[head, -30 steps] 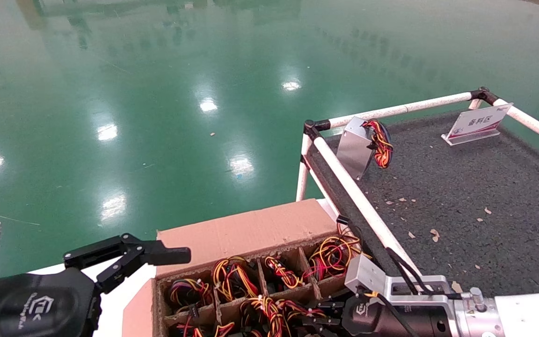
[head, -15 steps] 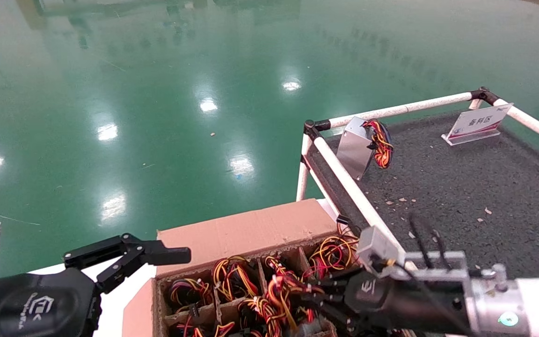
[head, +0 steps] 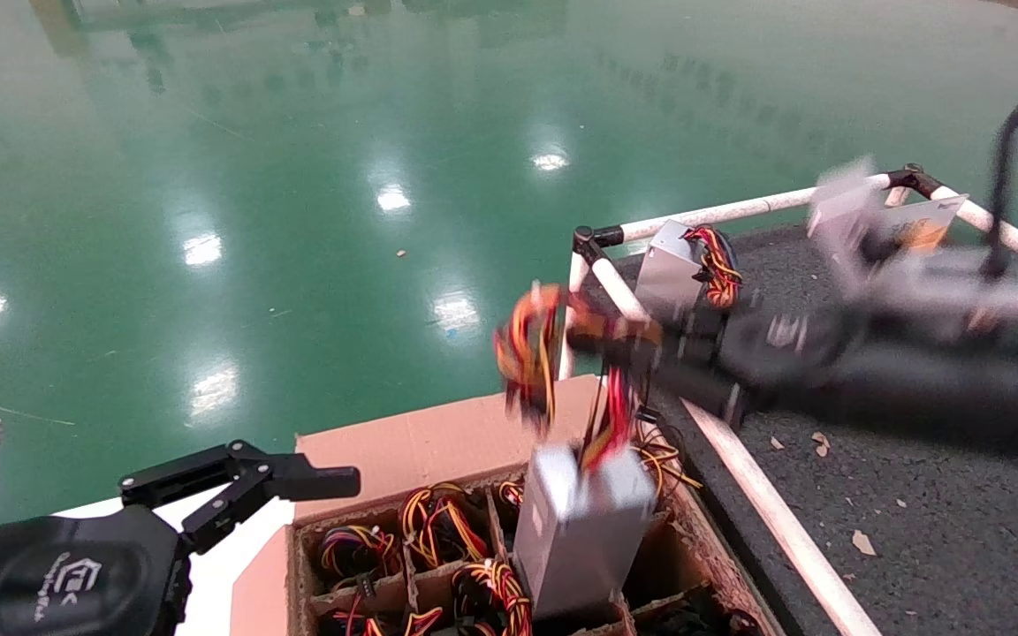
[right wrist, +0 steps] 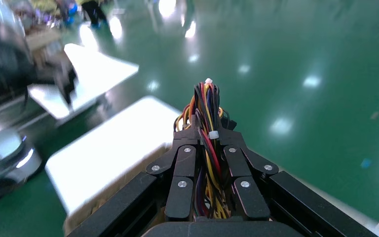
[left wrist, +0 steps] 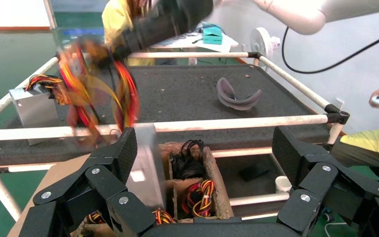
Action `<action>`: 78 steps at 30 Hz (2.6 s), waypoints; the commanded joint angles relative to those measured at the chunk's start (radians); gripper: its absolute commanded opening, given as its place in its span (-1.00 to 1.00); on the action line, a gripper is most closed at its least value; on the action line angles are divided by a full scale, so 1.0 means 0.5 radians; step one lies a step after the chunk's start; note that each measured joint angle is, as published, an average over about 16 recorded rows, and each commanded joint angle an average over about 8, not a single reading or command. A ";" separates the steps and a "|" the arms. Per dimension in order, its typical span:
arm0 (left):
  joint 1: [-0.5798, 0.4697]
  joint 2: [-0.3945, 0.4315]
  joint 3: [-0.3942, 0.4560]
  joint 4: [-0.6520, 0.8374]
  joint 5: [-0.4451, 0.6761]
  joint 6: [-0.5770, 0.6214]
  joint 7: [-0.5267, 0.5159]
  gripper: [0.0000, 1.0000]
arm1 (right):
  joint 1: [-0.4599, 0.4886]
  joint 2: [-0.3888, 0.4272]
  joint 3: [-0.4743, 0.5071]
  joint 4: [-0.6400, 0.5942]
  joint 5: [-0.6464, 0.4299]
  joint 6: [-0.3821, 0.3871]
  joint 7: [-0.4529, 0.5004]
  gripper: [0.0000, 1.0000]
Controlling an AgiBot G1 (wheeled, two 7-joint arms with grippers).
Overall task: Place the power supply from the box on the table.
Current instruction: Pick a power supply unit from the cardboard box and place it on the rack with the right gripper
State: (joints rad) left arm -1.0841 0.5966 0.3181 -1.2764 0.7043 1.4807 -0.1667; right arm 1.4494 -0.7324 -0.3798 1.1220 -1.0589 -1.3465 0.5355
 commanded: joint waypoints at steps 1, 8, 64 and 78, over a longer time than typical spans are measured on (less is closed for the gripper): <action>0.000 0.000 0.000 0.000 0.000 0.000 0.000 1.00 | 0.061 0.021 0.031 0.032 0.025 0.023 0.056 -1.00; 0.000 0.000 0.001 0.000 0.000 0.000 0.000 1.00 | 0.393 0.031 0.075 -0.173 -0.016 0.012 0.046 -1.00; -0.001 -0.002 0.004 0.000 -0.003 -0.002 0.002 1.00 | 0.866 -0.097 -0.041 -2.064 -0.296 -0.014 -1.100 -1.00; -0.001 -0.002 0.005 0.000 -0.003 -0.002 0.002 1.00 | 0.852 -0.249 -0.029 -2.218 -0.290 0.394 -1.186 -1.00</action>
State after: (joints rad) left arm -1.0847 0.5956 0.3205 -1.2764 0.7027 1.4797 -0.1655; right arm 1.8750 -0.8572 -0.3943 0.0150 -1.2033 -1.1511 -0.0567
